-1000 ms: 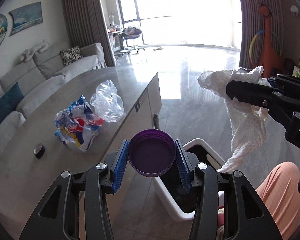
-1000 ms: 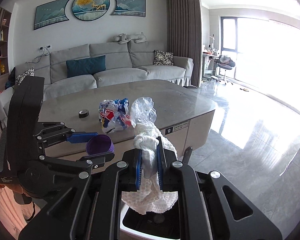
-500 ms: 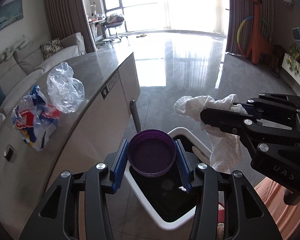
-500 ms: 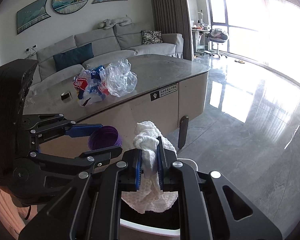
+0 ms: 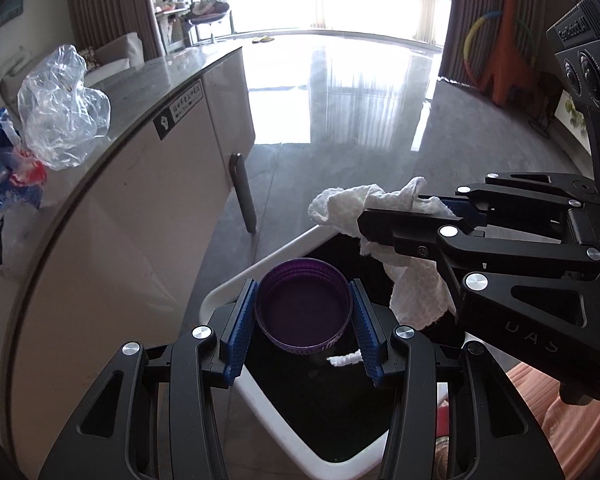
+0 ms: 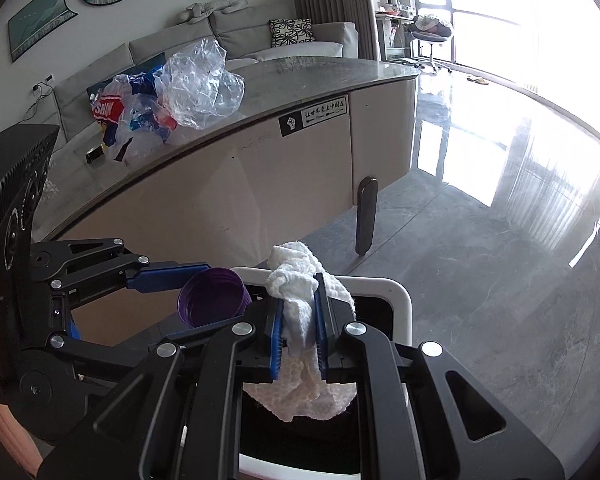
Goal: Collect trash
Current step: 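Carry the purple cap and white tissue with both grippers over the bin, then open the left gripper to drop the purple cap into the bin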
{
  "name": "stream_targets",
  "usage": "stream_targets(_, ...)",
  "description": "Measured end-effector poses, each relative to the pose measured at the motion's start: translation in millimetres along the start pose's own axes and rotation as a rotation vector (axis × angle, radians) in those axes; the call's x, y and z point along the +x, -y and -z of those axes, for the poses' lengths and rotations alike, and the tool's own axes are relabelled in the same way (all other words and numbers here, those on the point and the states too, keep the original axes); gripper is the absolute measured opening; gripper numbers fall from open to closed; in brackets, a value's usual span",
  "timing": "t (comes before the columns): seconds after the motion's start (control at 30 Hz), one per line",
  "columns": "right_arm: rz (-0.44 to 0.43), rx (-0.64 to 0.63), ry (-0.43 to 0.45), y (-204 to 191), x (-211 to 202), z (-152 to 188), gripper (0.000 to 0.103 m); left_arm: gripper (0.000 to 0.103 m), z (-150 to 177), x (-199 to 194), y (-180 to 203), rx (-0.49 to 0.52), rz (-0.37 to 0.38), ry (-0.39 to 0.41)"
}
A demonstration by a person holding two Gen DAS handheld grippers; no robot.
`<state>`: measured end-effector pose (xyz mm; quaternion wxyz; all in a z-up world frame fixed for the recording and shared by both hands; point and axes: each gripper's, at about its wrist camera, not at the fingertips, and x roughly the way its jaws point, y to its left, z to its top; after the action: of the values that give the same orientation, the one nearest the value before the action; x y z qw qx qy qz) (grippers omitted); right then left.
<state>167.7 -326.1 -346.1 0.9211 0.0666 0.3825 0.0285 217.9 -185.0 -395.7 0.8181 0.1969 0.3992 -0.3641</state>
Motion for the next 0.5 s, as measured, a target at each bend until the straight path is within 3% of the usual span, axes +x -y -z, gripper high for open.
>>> stream_targets(0.2, 0.025, -0.026, -0.075, 2, 28, 9, 0.015, 0.048, 14, 32, -5, -0.025, 0.033, -0.056)
stream_targets(0.5, 0.054, -0.039, -0.1, 7, 36, 12, 0.015, 0.048, 26, 68, -1, -0.024, 0.111, -0.13)
